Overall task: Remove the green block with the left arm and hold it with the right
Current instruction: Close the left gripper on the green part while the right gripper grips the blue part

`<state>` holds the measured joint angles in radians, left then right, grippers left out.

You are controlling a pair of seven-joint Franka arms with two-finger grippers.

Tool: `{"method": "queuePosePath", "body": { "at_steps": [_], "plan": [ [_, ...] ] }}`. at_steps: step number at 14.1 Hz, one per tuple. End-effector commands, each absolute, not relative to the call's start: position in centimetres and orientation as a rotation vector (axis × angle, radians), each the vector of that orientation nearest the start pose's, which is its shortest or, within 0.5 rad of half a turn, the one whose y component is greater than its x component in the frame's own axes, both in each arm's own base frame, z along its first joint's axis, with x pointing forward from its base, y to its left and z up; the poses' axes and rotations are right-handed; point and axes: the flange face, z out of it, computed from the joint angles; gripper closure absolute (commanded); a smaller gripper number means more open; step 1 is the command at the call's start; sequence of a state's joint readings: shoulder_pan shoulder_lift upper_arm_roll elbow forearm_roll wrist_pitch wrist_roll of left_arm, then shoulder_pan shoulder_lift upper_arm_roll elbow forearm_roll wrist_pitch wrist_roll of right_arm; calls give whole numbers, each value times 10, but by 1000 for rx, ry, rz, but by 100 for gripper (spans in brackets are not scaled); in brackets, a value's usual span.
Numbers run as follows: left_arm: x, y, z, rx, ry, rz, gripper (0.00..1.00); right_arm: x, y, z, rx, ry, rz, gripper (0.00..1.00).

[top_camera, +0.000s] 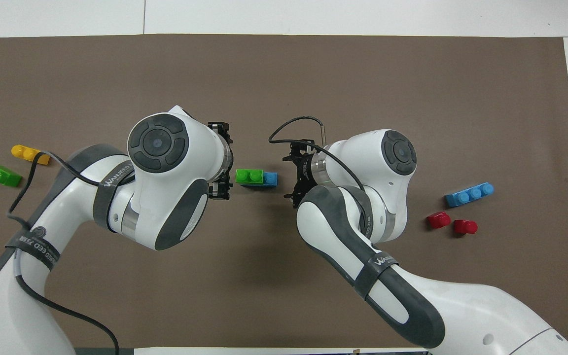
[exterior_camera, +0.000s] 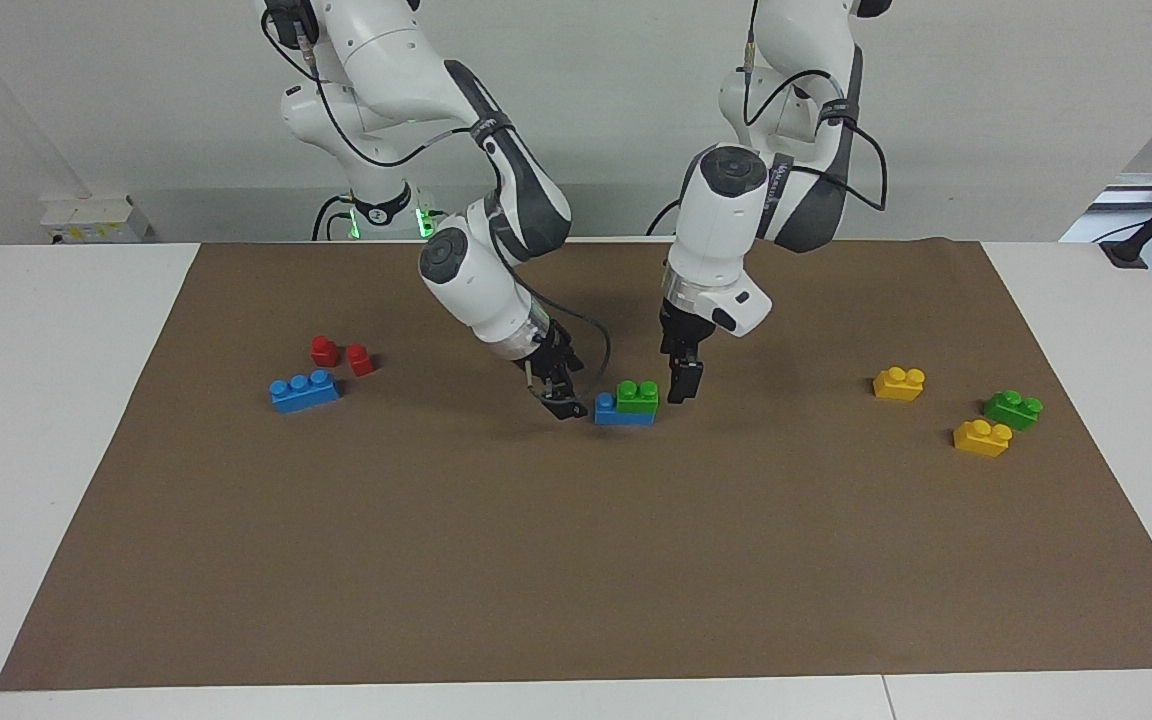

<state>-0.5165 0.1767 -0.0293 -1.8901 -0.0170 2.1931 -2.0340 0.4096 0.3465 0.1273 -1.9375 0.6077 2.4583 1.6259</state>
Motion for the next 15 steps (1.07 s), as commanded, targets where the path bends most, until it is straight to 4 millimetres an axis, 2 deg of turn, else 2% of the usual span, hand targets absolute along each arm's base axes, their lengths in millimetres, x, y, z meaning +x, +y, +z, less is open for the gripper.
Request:
{"method": "queuePosePath", "body": {
  "at_steps": [1,4,7,9,10,11,13,15],
  "plan": [
    [513,-329,408,-2356,-2271,-33,0,544,328,313,-1940,1924,458,7],
    [503,-339,388,-2313,-2284,-20,0,541,339,295,-1922,1932,444,8],
    [499,-350,358,-2277,-2252,-39,0,537,349,284,-1899,1936,433,9],
    [500,-352,354,-2250,-2280,-64,0,534,353,284,-1903,1928,427,20],
    [500,-352,354,-2251,-2281,-65,0,532,357,284,-1911,1918,423,33],
    [500,-351,353,-2250,-2280,-64,0,532,357,285,-1905,1915,413,51],
    [499,-351,353,-2249,-2279,-64,1,527,366,285,-1945,1868,402,98],
    [500,-351,352,-2252,-2277,-66,9,526,367,285,-2004,1796,383,100]
  ]
}}
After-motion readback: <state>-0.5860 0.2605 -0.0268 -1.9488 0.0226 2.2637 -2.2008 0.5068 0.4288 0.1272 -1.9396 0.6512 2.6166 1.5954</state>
